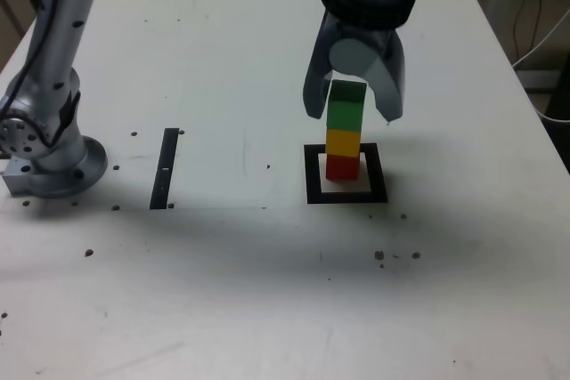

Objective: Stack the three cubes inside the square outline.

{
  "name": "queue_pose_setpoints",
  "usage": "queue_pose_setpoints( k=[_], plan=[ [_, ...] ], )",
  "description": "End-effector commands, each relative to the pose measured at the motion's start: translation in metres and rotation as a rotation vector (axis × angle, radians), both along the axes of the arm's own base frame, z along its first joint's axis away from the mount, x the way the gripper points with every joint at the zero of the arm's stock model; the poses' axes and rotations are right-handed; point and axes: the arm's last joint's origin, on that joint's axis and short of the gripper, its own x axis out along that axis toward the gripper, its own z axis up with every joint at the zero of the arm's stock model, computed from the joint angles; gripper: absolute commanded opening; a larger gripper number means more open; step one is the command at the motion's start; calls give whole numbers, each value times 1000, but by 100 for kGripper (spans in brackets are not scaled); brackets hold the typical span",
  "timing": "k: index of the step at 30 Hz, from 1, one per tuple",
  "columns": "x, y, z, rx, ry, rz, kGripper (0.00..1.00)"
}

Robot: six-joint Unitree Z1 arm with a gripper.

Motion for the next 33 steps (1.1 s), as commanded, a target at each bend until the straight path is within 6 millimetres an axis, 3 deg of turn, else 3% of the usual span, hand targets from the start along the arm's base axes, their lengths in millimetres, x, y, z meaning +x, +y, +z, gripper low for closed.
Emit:
queue_pose_setpoints(
  k=[1, 11, 16, 24, 33],
  plan=[
    [-8, 1, 11, 2, -19, 3, 99],
    [-62, 5, 62, -11, -122, -1, 99],
    [-96, 14, 74, -12, -132, 13, 99],
    [-149, 24, 52, -7, -25, 39, 99],
    [-179, 24, 3, -9, 89, 58, 99]
  ],
)
